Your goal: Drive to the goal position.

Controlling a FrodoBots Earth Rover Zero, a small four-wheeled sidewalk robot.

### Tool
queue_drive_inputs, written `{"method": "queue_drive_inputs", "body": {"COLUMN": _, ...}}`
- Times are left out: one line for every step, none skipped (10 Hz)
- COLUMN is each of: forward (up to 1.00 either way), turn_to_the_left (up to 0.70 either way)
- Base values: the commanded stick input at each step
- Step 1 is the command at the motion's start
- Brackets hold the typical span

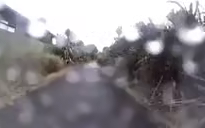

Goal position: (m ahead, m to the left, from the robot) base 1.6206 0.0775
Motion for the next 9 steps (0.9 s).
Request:
{"method": "queue_drive_inputs", "body": {"forward": 1.00, "turn_to_the_left": 0.00}}
{"method": "queue_drive_inputs", "body": {"forward": 1.00, "turn_to_the_left": 0.00}}
{"method": "queue_drive_inputs", "body": {"forward": 1.00, "turn_to_the_left": 0.00}}
{"method": "queue_drive_inputs", "body": {"forward": 1.00, "turn_to_the_left": 0.00}}
{"method": "queue_drive_inputs", "body": {"forward": 1.00, "turn_to_the_left": 0.00}}
{"method": "queue_drive_inputs", "body": {"forward": 1.00, "turn_to_the_left": 0.00}}
{"method": "queue_drive_inputs", "body": {"forward": 1.00, "turn_to_the_left": 0.00}}
{"method": "queue_drive_inputs", "body": {"forward": 1.00, "turn_to_the_left": 0.00}}
{"method": "queue_drive_inputs", "body": {"forward": 1.00, "turn_to_the_left": 0.00}}
